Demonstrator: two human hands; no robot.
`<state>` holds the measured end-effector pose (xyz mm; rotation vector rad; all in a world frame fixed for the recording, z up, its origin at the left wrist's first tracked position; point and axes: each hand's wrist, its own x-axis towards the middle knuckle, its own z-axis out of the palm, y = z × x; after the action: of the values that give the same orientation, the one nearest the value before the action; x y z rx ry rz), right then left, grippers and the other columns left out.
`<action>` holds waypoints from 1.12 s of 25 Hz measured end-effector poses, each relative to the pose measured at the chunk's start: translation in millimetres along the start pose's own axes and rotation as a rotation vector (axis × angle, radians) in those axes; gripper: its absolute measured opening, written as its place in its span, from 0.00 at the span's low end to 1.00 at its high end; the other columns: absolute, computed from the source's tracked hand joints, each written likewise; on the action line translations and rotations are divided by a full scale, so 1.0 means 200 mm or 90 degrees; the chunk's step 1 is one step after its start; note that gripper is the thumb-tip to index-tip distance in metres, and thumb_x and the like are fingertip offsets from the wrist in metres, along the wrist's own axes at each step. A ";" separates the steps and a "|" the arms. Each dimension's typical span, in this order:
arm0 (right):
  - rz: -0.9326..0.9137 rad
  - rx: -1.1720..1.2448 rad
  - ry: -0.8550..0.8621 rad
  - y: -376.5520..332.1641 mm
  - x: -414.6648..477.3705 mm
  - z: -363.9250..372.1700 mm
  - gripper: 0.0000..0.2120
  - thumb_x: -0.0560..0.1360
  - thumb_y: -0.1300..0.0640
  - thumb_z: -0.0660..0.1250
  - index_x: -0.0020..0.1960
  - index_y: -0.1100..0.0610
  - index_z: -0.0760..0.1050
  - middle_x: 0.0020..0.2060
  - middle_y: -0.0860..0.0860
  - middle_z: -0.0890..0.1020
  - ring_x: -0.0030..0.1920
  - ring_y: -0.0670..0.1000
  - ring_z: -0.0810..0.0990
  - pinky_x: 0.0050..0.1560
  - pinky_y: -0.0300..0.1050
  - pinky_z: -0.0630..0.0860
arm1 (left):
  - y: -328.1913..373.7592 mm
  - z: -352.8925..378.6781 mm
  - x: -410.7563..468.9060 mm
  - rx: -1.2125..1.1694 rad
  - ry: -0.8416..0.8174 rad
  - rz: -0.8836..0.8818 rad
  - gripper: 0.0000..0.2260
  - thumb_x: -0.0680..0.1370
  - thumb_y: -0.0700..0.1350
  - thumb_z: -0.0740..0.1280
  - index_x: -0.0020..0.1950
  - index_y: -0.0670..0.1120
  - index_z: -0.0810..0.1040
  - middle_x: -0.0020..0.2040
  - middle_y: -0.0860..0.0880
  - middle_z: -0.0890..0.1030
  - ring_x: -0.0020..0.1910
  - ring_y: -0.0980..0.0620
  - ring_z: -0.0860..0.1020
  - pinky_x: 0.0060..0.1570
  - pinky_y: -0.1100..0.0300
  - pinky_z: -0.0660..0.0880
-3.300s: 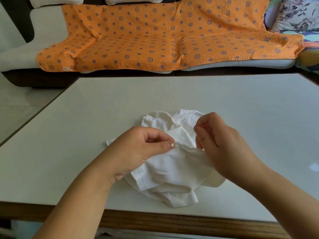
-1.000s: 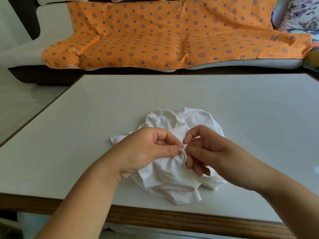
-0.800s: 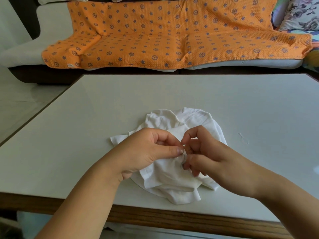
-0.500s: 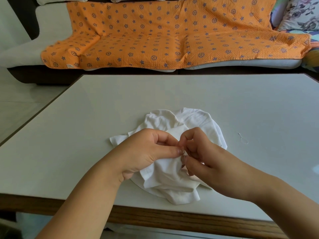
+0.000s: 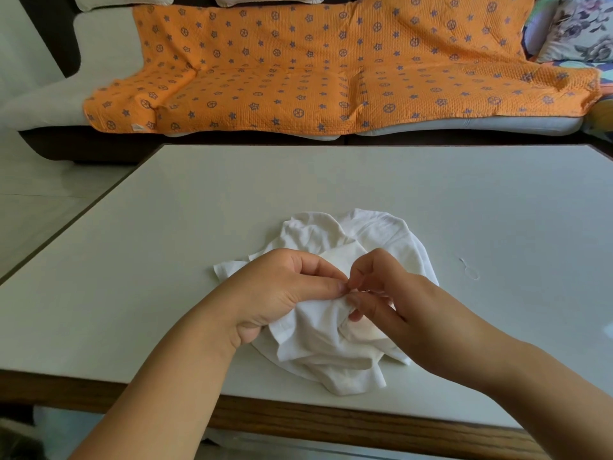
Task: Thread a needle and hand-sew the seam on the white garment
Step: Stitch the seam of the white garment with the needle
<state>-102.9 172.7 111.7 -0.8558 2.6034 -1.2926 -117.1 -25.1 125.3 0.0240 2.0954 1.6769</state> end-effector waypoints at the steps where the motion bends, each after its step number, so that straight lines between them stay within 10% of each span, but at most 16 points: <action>1: 0.008 -0.014 0.000 0.00 0.00 0.00 0.03 0.81 0.52 0.58 0.51 0.44 0.64 0.43 0.41 0.81 0.47 0.39 0.80 0.48 0.34 0.76 | 0.00 0.00 0.00 -0.003 -0.001 0.002 0.06 0.73 0.43 0.73 0.48 0.44 0.86 0.47 0.46 0.87 0.51 0.52 0.84 0.63 0.53 0.74; 8: 0.039 -0.071 0.048 -0.01 0.01 0.04 0.03 0.80 0.49 0.56 0.49 0.48 0.65 0.43 0.42 0.79 0.43 0.39 0.76 0.42 0.31 0.72 | 0.00 0.01 0.00 -0.007 0.007 -0.005 0.06 0.72 0.44 0.73 0.47 0.45 0.86 0.48 0.47 0.87 0.52 0.51 0.84 0.62 0.55 0.74; 11: 0.126 0.200 0.216 -0.02 0.05 -0.02 0.05 0.79 0.53 0.60 0.45 0.50 0.72 0.48 0.46 0.83 0.45 0.41 0.79 0.47 0.34 0.72 | 0.01 0.01 0.00 -0.020 0.023 -0.013 0.01 0.72 0.44 0.74 0.42 0.48 0.86 0.45 0.48 0.86 0.48 0.52 0.83 0.58 0.56 0.75; 17: 0.229 0.811 0.224 -0.02 0.07 -0.23 0.08 0.82 0.59 0.56 0.44 0.54 0.67 0.39 0.57 0.84 0.27 0.49 0.78 0.25 0.36 0.73 | 0.03 -0.02 -0.02 -0.046 0.063 -0.017 0.01 0.70 0.45 0.75 0.40 0.51 0.86 0.43 0.51 0.86 0.49 0.54 0.82 0.62 0.57 0.73; 28: 0.204 0.787 0.384 0.11 0.11 -0.29 0.09 0.81 0.65 0.57 0.44 0.58 0.71 0.32 0.54 0.79 0.53 0.59 0.85 0.53 0.50 0.82 | 0.03 -0.03 -0.02 -0.027 0.082 -0.023 0.05 0.66 0.46 0.76 0.41 0.50 0.87 0.45 0.51 0.87 0.54 0.56 0.81 0.63 0.60 0.70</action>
<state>-150.4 211.7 134.0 0.1895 1.4451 -2.7203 -116.9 -29.5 132.6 -0.1370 2.1383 1.7436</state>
